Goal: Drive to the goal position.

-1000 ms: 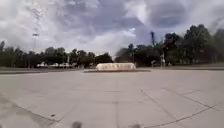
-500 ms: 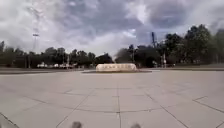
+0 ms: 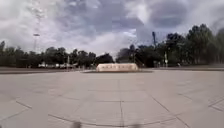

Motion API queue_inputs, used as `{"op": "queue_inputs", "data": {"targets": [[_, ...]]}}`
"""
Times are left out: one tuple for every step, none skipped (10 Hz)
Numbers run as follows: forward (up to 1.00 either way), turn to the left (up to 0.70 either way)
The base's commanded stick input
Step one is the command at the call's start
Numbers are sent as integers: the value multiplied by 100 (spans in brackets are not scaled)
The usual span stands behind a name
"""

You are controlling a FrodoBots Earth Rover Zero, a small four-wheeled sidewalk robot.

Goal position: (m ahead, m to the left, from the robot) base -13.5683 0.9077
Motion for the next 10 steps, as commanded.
{"op": "queue_inputs", "data": {"targets": [[70,0],[70,0],[70,0],[70,0],[70,0],[70,0],[70,0],[70,0],[70,0],[70,0]]}}
